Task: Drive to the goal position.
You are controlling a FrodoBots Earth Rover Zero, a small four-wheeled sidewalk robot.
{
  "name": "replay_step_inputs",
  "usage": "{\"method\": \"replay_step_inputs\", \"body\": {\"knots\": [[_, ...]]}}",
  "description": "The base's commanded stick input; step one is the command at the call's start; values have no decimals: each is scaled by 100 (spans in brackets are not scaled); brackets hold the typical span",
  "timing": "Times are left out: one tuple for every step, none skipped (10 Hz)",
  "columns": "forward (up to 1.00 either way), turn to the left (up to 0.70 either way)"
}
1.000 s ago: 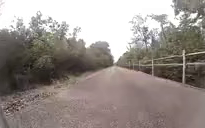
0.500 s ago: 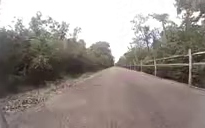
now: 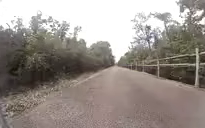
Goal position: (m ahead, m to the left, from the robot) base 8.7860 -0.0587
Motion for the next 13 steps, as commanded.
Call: {"method": "replay_step_inputs", "body": {"knots": [[70,-3],[70,-17],[70,-33],[70,-3],[70,0],[70,0],[70,0],[70,0],[70,0],[70,0],[70,0],[70,0],[70,0]]}}
